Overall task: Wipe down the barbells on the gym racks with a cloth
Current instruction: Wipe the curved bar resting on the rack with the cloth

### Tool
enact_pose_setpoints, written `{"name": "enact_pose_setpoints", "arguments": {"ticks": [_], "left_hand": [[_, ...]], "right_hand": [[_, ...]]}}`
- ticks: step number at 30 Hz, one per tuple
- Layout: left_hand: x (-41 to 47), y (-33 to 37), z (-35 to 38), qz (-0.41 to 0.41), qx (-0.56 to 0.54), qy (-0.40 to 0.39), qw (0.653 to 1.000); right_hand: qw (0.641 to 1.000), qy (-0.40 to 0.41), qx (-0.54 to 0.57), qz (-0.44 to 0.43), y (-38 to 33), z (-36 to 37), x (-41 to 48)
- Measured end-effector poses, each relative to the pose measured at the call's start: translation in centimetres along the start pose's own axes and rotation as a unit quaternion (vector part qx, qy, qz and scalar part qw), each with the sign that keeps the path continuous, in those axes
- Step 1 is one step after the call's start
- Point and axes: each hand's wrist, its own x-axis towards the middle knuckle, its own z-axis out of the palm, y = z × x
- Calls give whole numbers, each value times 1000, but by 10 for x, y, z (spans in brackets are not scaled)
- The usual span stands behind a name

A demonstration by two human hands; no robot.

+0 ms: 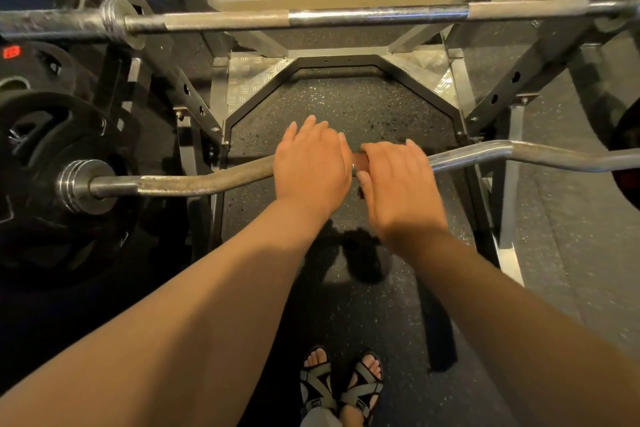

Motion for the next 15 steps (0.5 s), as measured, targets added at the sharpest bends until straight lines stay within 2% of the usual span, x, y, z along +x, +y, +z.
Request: {"name": "enact_pose_setpoints", "arguments": {"ticks": [2, 5, 7, 15], "left_hand": [[-1, 0, 1, 4, -1, 10, 1000], [2, -1, 2, -1, -1, 16, 1000], [1, 0, 2, -3, -2, 3, 1000], [2, -2, 3, 11, -2, 6, 1000]], "right_hand": [[1000, -8, 24, 8, 19, -10, -7], [988, 56, 50, 134, 14, -5, -5], [979, 85, 41, 179, -5, 6, 0], [993, 112, -15, 16, -3, 11, -21]]}}
